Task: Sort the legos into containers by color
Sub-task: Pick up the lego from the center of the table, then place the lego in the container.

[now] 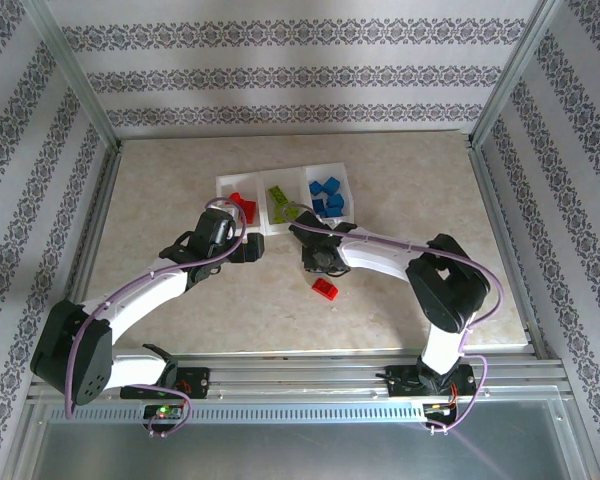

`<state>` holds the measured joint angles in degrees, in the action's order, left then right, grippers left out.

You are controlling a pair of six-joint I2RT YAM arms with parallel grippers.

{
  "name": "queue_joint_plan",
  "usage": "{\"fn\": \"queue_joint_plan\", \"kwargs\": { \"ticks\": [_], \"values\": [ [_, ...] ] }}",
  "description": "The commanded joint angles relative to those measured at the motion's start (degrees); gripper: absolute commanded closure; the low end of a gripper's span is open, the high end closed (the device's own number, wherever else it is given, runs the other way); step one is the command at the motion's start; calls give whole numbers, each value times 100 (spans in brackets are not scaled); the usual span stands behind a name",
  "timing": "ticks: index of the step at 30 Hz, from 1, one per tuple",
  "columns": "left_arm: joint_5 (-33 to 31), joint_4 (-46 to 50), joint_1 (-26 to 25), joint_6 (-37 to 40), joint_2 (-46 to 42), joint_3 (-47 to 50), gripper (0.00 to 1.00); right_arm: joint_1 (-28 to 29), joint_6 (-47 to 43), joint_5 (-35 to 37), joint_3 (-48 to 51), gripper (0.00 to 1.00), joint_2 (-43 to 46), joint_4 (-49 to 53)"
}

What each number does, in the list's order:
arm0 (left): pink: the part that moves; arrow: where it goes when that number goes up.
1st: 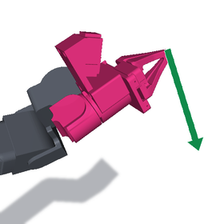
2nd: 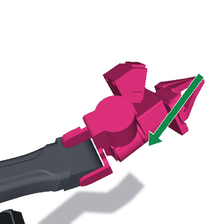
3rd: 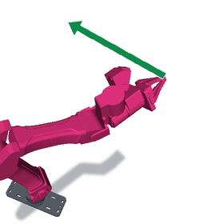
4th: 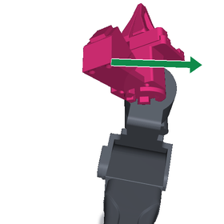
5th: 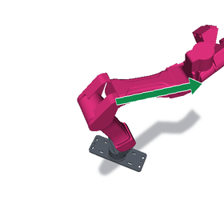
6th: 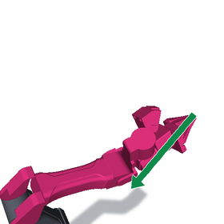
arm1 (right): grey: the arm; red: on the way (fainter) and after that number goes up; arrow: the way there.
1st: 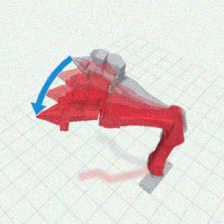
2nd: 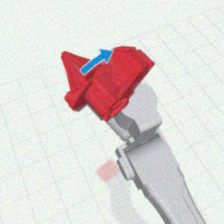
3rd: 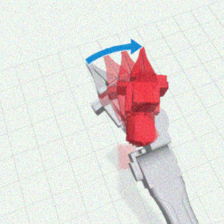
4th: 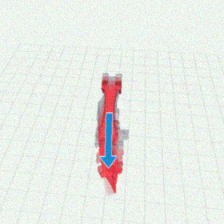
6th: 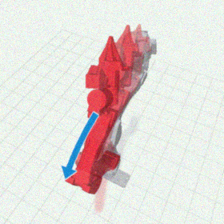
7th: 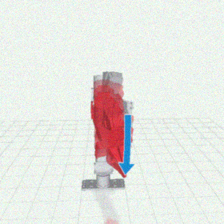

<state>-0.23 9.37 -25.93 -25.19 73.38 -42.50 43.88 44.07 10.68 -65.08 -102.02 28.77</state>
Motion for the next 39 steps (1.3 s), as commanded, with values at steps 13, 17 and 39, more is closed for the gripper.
{"fn": "queue_joint_plan", "kwargs": {
  "ticks": [13,17,39],
  "values": [
    [110,-110,-77,139,115,-308,0,-1122,-1295,526,-1399,75,319,-127],
    [102,-96,-71,159,128,-322,0,-1358,-1506,436,-1902,75,-142,-120],
    [319,-355,-184,635,-18,-144,0,-1812,-1717,-87,-3571,66,-1983,29]
  ]
}}
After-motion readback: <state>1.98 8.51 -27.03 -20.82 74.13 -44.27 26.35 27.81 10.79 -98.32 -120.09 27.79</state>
